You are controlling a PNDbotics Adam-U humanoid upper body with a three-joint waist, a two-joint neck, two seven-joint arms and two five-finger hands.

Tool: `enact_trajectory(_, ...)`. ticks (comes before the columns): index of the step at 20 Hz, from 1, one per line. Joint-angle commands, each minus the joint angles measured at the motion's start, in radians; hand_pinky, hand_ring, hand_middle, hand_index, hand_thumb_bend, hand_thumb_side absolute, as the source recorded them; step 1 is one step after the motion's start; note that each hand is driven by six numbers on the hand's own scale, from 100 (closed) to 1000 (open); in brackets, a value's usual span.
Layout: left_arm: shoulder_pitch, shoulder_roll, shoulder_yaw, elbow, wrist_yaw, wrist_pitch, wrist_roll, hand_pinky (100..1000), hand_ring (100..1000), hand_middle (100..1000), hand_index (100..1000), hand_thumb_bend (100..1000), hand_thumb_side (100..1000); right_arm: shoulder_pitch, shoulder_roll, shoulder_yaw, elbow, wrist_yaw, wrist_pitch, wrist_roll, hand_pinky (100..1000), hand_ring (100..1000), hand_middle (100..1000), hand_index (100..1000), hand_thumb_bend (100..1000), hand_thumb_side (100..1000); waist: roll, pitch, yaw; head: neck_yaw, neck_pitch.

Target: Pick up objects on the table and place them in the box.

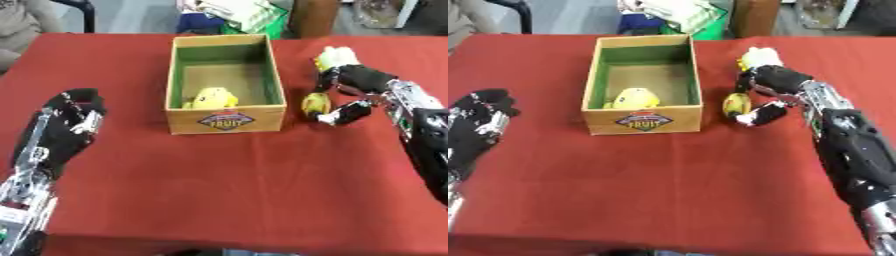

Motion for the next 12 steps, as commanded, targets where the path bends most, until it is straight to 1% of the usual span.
enact_trajectory(1, -0.006, 0.017, 0.01, -0.013, -0.003, -0.001, 0.003, 797, 626, 604, 720, 166, 219, -0.016, -0.011, -0.007, -0.005, 0.013, 0.014, -0.032, 378, 527, 422, 495, 100, 513, 0.001, -0.016, 0.001, 0.002, 0.004)
enact_trajectory(2, -0.006, 0.017, 0.011, -0.013, -0.003, -0.001, 0.003, 797, 626, 604, 720, 166, 219, -0.016, -0.011, -0.007, -0.005, 0.012, 0.015, -0.042, 362, 516, 394, 460, 100, 486, 0.001, -0.016, 0.001, 0.002, 0.005)
enact_trajectory(3, -0.006, 0.017, 0.011, -0.013, -0.003, -0.001, 0.003, 797, 626, 604, 720, 166, 219, -0.016, -0.011, -0.007, -0.006, 0.011, 0.016, -0.052, 360, 514, 390, 455, 100, 482, 0.0, -0.016, 0.001, 0.003, 0.005)
enact_trajectory(4, -0.006, 0.017, 0.011, -0.013, -0.003, -0.001, 0.003, 797, 626, 604, 720, 166, 220, -0.017, -0.011, -0.007, -0.007, 0.008, 0.015, -0.061, 352, 508, 363, 423, 100, 462, 0.0, -0.016, 0.001, 0.003, 0.005)
enact_trajectory(6, -0.006, 0.017, 0.011, -0.013, -0.003, -0.001, 0.003, 797, 626, 604, 720, 165, 220, -0.019, -0.011, -0.006, -0.012, 0.0, 0.012, -0.076, 344, 504, 341, 397, 100, 440, 0.0, -0.016, 0.001, 0.003, 0.005)
enact_trajectory(9, -0.006, 0.017, 0.011, -0.013, -0.002, -0.001, 0.003, 797, 626, 604, 720, 165, 219, -0.026, -0.013, -0.005, -0.025, -0.023, 0.001, -0.089, 338, 504, 334, 389, 100, 421, 0.0, -0.016, 0.0, 0.004, 0.005)
enact_trajectory(12, -0.005, 0.018, 0.012, -0.014, -0.002, -0.001, 0.003, 797, 626, 604, 720, 165, 219, -0.04, -0.016, -0.004, -0.056, -0.072, -0.017, -0.086, 335, 506, 331, 385, 100, 398, 0.001, -0.017, -0.002, 0.004, 0.005)
